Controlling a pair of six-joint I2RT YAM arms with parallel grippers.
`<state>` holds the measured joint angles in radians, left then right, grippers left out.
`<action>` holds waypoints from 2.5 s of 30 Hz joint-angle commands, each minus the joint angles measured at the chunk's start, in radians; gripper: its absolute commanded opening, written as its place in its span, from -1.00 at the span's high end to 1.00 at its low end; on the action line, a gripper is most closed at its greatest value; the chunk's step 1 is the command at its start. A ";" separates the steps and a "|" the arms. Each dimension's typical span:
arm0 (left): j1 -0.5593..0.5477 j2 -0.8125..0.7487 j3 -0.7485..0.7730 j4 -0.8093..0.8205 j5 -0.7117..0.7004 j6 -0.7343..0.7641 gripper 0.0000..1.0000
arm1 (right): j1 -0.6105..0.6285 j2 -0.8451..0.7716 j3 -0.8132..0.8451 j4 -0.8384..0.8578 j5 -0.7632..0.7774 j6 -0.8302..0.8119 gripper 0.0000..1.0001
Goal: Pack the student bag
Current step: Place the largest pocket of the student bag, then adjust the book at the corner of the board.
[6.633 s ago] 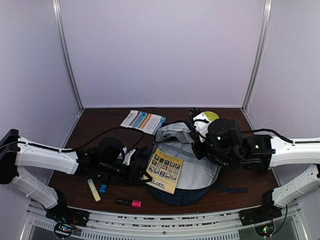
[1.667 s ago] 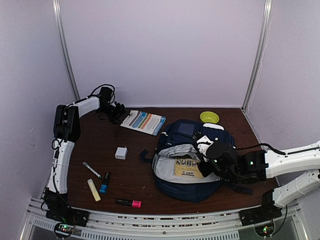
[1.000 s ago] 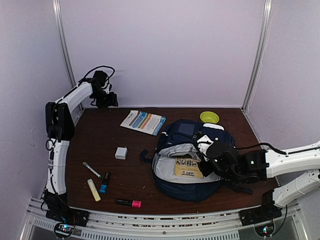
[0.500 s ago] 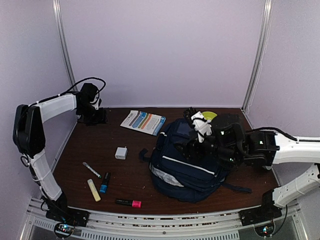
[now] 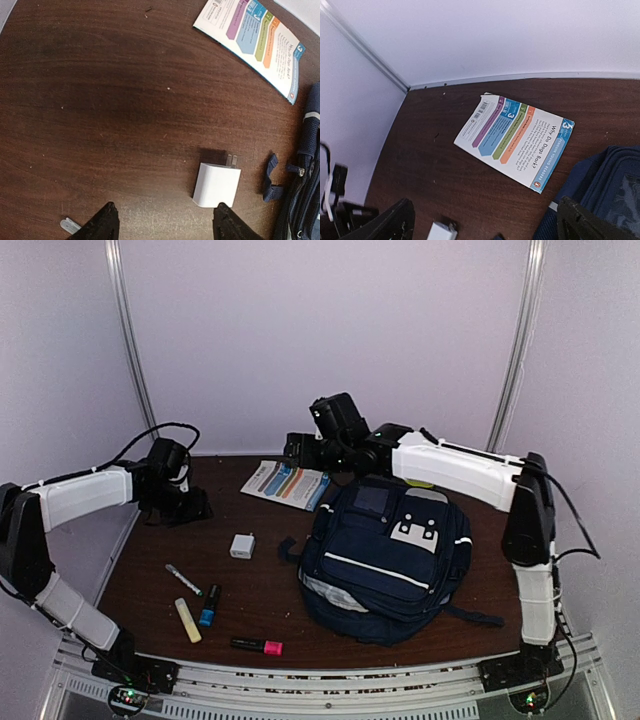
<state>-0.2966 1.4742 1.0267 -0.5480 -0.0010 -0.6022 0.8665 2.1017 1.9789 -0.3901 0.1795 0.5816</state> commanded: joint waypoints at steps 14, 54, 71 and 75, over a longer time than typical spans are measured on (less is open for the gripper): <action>-0.003 0.073 0.089 -0.008 0.114 -0.027 -0.28 | -0.279 0.509 0.331 0.359 -0.327 0.877 -1.00; 0.232 1.262 1.414 -0.185 0.775 -0.493 -0.16 | -0.208 0.335 -0.016 0.318 -0.321 0.965 -1.00; 0.067 1.250 1.425 -0.166 0.749 -0.586 -0.13 | -0.211 -0.133 -0.459 0.357 -0.362 0.781 -1.00; 0.021 1.186 1.339 -0.165 0.708 -0.551 -0.12 | -0.214 -0.182 -0.459 0.274 -0.332 0.701 -1.00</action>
<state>-0.2279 2.7262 2.4332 -0.7052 0.7593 -1.1732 0.6525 1.9717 1.5257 -0.0319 -0.1741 1.3800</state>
